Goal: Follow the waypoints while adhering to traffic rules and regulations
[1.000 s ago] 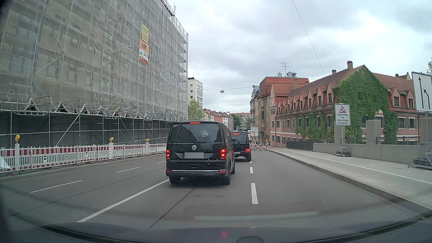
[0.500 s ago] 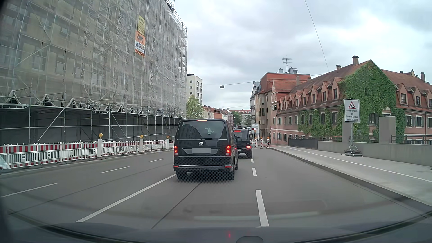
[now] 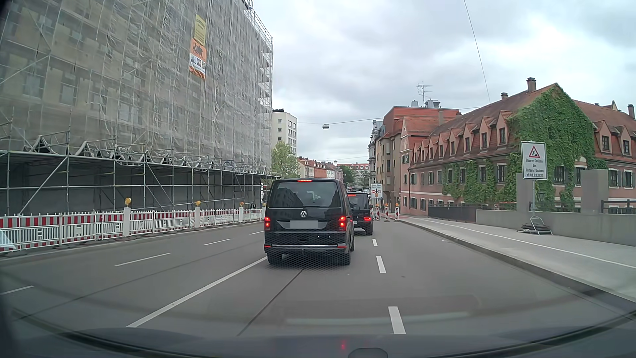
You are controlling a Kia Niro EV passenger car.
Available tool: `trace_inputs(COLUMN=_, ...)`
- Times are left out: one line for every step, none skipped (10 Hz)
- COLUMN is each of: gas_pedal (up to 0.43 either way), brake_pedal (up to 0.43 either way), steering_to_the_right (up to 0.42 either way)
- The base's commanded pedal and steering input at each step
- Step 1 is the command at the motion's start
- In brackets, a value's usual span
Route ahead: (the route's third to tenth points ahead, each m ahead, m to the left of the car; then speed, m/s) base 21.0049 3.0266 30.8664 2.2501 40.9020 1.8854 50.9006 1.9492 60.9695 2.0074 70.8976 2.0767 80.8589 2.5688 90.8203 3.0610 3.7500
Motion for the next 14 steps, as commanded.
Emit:
trace_inputs(gas_pedal=0.028, brake_pedal=0.000, steering_to_the_right=0.006)
trace_inputs(gas_pedal=0.028, brake_pedal=0.000, steering_to_the_right=0.007)
trace_inputs(gas_pedal=0.020, brake_pedal=0.000, steering_to_the_right=0.007)
trace_inputs(gas_pedal=0.000, brake_pedal=0.000, steering_to_the_right=0.007)
trace_inputs(gas_pedal=0.000, brake_pedal=0.000, steering_to_the_right=0.009)
trace_inputs(gas_pedal=0.000, brake_pedal=0.000, steering_to_the_right=0.010)
trace_inputs(gas_pedal=0.000, brake_pedal=0.000, steering_to_the_right=0.011)
trace_inputs(gas_pedal=0.000, brake_pedal=0.000, steering_to_the_right=0.010)
trace_inputs(gas_pedal=0.000, brake_pedal=0.000, steering_to_the_right=0.010)
trace_inputs(gas_pedal=0.000, brake_pedal=0.000, steering_to_the_right=0.009)
trace_inputs(gas_pedal=0.000, brake_pedal=0.000, steering_to_the_right=0.008)
trace_inputs(gas_pedal=0.000, brake_pedal=0.012, steering_to_the_right=0.008)
trace_inputs(gas_pedal=0.000, brake_pedal=0.024, steering_to_the_right=0.007)
trace_inputs(gas_pedal=0.000, brake_pedal=0.043, steering_to_the_right=0.007)
